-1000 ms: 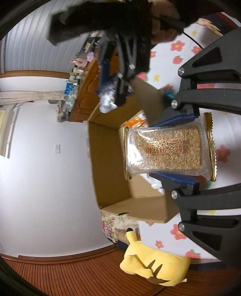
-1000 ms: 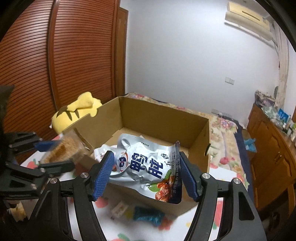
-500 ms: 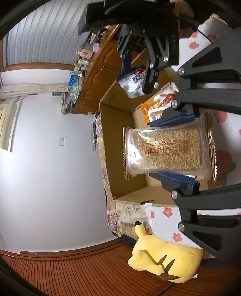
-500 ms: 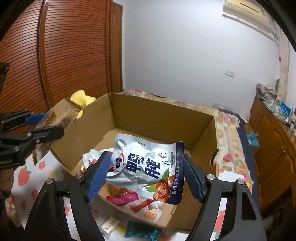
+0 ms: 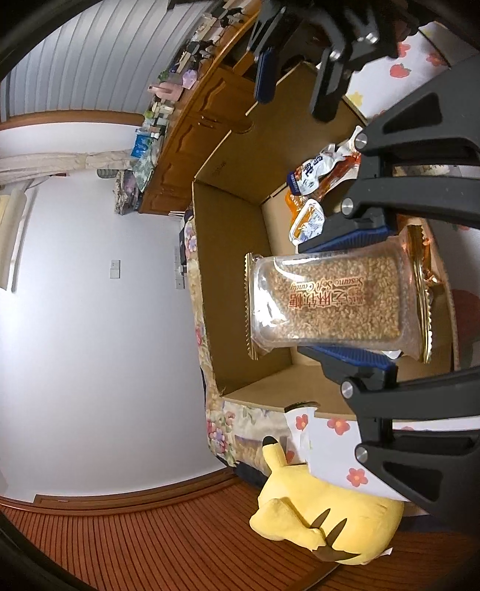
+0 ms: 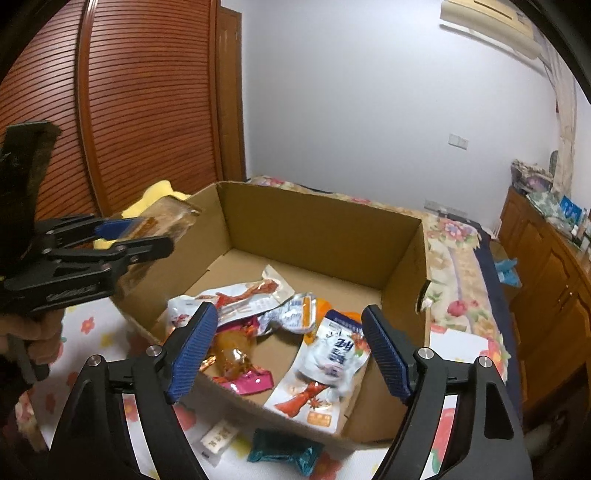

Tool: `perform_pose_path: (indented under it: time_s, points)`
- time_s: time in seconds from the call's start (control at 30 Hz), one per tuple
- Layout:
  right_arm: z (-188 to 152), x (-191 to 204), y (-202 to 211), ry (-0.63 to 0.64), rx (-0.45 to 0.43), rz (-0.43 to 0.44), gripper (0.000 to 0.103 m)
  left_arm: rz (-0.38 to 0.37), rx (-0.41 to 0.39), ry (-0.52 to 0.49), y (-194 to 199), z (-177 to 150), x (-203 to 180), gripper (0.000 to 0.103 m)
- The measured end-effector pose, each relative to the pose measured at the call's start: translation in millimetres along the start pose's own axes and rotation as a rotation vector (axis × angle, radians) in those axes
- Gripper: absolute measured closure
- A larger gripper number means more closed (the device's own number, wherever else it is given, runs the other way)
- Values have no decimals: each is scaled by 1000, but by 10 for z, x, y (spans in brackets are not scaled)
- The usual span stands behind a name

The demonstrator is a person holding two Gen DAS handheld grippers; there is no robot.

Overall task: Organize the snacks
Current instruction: 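Open right tool dropping duck-neck packet into box while left tool holds granola bar, then open left tool dropping the granola bar into the box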

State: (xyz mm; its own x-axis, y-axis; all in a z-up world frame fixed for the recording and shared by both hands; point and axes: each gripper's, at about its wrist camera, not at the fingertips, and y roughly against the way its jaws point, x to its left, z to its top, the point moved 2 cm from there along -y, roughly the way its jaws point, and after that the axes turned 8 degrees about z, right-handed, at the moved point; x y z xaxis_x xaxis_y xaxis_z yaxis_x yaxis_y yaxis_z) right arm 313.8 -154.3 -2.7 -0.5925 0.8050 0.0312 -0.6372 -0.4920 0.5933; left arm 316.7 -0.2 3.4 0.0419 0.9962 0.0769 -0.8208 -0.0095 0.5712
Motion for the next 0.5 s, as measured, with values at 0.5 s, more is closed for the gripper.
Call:
perform_pose_path:
  time_s: [0.5]
  points:
    - [-169,71,224,1,4,-2,20,9,0,-8,55,-20,-87,52]
